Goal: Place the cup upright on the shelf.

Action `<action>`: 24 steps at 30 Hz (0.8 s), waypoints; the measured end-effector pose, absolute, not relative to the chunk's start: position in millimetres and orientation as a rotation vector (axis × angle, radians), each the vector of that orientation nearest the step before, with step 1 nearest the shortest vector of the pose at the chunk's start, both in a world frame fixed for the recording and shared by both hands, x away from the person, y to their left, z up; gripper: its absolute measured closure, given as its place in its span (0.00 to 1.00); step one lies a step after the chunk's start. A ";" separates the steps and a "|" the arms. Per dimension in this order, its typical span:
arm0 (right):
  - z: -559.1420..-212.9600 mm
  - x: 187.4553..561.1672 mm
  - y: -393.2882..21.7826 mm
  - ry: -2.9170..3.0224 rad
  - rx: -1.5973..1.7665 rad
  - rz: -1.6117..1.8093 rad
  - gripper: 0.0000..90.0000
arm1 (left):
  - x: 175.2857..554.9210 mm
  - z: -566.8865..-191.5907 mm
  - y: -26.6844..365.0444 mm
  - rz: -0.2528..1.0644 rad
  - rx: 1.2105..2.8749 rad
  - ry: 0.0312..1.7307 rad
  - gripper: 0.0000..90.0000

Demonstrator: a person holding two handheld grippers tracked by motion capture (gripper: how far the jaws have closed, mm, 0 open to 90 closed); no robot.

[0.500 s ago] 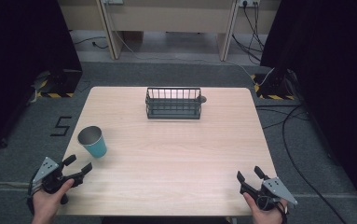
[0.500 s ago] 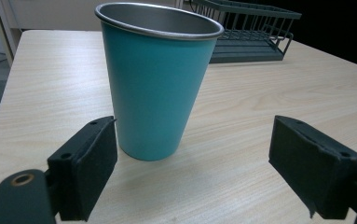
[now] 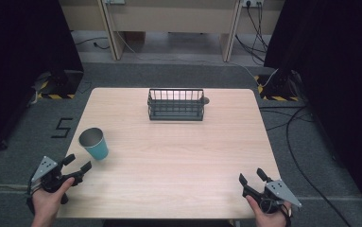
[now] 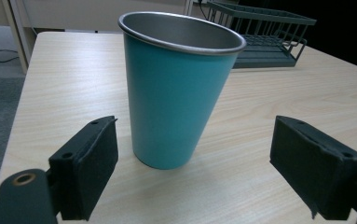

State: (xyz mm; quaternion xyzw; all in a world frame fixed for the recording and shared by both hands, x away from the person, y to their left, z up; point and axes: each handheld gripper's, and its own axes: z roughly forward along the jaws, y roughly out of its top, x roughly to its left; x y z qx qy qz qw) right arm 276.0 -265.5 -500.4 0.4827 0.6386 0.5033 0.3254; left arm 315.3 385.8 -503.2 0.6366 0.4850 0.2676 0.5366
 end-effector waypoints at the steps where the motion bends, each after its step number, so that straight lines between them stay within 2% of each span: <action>1: -500.4 276.0 -265.5 1.674 1.265 1.319 0.30 | 317.1 -502.3 385.8 0.639 1.517 1.156 0.16; 12: -499.4 276.1 -267.5 1.670 1.281 1.310 0.30 | 339.9 -498.0 373.4 0.687 1.576 1.157 0.16; 24: -500.9 276.5 -266.9 1.678 1.288 1.302 0.30 | 360.3 -503.1 368.0 0.660 1.578 1.143 0.16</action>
